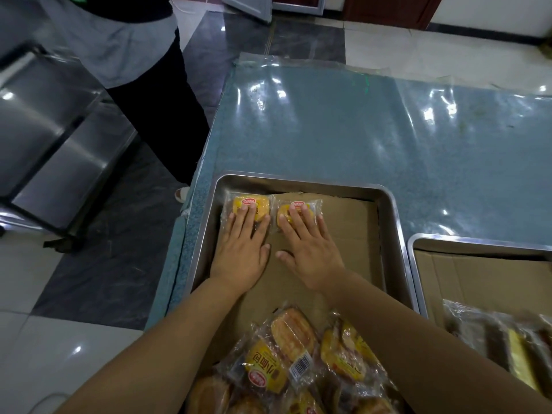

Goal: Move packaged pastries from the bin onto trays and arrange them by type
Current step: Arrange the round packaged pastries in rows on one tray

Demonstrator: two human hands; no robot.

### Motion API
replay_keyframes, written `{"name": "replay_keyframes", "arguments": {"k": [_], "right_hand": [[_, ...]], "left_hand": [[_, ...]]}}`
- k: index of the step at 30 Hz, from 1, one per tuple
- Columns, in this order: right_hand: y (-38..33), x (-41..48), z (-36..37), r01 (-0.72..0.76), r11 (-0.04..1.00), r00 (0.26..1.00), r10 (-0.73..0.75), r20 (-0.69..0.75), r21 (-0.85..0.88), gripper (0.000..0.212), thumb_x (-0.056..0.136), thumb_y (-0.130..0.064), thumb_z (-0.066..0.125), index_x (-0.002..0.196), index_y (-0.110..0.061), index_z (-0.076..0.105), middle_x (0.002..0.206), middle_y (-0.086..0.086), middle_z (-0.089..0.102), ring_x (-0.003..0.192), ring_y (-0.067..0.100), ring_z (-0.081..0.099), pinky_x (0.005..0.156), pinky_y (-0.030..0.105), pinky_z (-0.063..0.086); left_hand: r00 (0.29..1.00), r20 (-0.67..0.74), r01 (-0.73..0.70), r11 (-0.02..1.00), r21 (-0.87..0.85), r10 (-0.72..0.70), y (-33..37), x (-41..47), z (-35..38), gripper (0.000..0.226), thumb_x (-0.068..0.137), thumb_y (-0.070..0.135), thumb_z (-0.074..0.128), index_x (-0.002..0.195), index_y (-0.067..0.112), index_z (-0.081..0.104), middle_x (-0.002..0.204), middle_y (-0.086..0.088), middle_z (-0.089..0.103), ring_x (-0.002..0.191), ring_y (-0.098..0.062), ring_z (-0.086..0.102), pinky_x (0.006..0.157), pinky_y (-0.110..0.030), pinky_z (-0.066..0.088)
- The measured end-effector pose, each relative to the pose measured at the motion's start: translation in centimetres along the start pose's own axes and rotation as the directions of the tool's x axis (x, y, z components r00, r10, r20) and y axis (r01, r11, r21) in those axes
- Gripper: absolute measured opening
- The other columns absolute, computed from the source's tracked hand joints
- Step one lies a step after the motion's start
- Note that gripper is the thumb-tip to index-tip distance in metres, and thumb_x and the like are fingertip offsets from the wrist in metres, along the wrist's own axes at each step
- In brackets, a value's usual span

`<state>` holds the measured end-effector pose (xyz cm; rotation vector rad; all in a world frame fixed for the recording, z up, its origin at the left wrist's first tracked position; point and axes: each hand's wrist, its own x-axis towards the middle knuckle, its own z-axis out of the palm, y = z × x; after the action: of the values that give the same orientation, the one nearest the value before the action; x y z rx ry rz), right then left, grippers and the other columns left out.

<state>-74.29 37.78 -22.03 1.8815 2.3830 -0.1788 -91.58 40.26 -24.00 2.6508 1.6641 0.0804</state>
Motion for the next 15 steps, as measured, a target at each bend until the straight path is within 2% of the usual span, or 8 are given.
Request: {"name": "replay_keyframes", "arguments": {"k": [4,9,11,15], "right_hand": [[0.6,0.9,-0.1,-0.003,1.0,1.0,0.003,-0.019,-0.007,0.07,0.092,-0.059,0.011,0.149,-0.022,-0.006,0.157,0.005,-0.013,0.142,0.025,-0.022,0.117,0.048,-0.005],[0.6,1.0,0.3,-0.007,1.0,0.999,0.007,-0.032,0.001,0.07,0.093,-0.059,0.017,0.15,-0.023,-0.002,0.158,0.004,-0.009,0.143,0.025,-0.019,0.117,0.05,-0.004],[0.7,0.9,0.3,-0.005,1.0,1.0,0.006,-0.029,0.007,0.07,0.094,-0.059,0.019,0.149,-0.024,-0.005,0.158,0.004,-0.011,0.143,0.025,-0.02,0.117,0.051,-0.003],[1.1,-0.1,-0.5,-0.024,0.994,0.997,0.031,-0.067,0.104,0.08,0.093,-0.049,0.04,0.147,-0.026,-0.014,0.157,0.005,-0.015,0.142,0.024,-0.021,0.117,0.048,-0.005]], "left_hand": [[1.0,-0.007,0.009,1.0,0.006,-0.009,0.1,0.0,0.0,0.06,0.096,0.044,0.022,0.15,0.021,0.008,0.157,-0.012,0.0,0.143,-0.025,-0.013,0.115,-0.041,-0.012],[1.0,0.024,0.021,0.999,-0.044,-0.02,0.1,0.3,0.1,0.061,0.096,0.046,0.021,0.149,0.024,0.0,0.157,-0.009,-0.009,0.137,-0.018,-0.025,0.103,-0.03,-0.031],[0.999,0.03,0.018,0.999,-0.031,-0.017,0.1,0.2,0.2,0.061,0.095,0.047,0.018,0.148,0.024,-0.005,0.156,-0.009,-0.011,0.138,-0.019,-0.025,0.102,-0.029,-0.033],[1.0,0.013,0.014,0.998,-0.055,-0.013,0.2,0.1,0.1,0.062,0.097,0.045,0.022,0.149,0.022,-0.002,0.157,-0.01,-0.007,0.141,-0.021,-0.021,0.107,-0.031,-0.029]]}}
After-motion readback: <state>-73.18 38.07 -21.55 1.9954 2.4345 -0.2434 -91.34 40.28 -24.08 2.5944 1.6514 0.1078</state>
